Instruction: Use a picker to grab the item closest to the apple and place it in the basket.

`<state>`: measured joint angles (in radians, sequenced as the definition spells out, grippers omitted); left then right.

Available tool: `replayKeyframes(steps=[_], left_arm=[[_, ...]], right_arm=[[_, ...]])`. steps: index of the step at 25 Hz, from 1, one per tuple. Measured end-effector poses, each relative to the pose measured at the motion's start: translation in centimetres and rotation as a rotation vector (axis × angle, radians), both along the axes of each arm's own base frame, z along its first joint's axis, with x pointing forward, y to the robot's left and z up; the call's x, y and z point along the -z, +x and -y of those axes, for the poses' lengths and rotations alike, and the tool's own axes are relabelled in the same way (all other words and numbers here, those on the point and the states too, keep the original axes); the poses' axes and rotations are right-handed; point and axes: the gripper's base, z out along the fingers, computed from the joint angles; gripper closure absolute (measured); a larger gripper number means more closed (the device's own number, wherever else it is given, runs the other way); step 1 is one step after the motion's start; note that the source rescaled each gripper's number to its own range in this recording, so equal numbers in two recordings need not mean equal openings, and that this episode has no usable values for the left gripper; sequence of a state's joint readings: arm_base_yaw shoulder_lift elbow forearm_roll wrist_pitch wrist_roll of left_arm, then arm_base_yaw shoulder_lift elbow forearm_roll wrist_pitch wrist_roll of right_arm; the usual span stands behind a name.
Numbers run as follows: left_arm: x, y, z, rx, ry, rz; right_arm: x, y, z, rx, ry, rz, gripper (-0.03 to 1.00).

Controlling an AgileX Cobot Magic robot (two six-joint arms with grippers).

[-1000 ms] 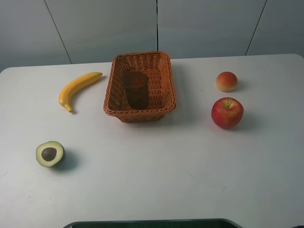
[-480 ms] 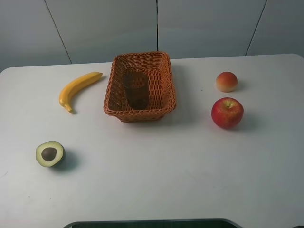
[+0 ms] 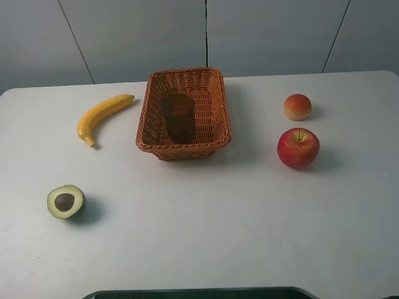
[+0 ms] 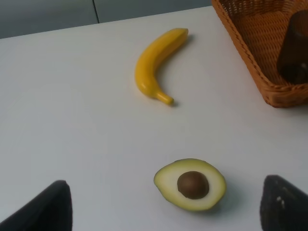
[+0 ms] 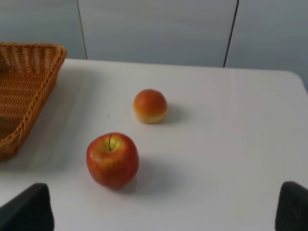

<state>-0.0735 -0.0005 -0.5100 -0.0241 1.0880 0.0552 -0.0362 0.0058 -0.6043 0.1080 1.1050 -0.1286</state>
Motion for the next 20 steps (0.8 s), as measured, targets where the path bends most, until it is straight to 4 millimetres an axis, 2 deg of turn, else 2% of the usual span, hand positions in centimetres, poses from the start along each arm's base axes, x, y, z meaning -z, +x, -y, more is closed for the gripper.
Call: replayKeyframes(steps=[5, 11, 20], left_arm=[[0.0, 0.0, 0.0, 0.000, 0.000, 0.000], [0.0, 0.0, 0.0, 0.000, 0.000, 0.000], [0.0, 0.0, 0.0, 0.000, 0.000, 0.000]], right_arm=[[0.5, 0.1, 0.1, 0.004, -0.007, -0.024, -0.03], [2.4, 1.1, -0.4, -0.030, 0.042, -0.091, -0.03], [2.4, 1.2, 0.2, 0.062, 0.089, -0.086, -0.03]])
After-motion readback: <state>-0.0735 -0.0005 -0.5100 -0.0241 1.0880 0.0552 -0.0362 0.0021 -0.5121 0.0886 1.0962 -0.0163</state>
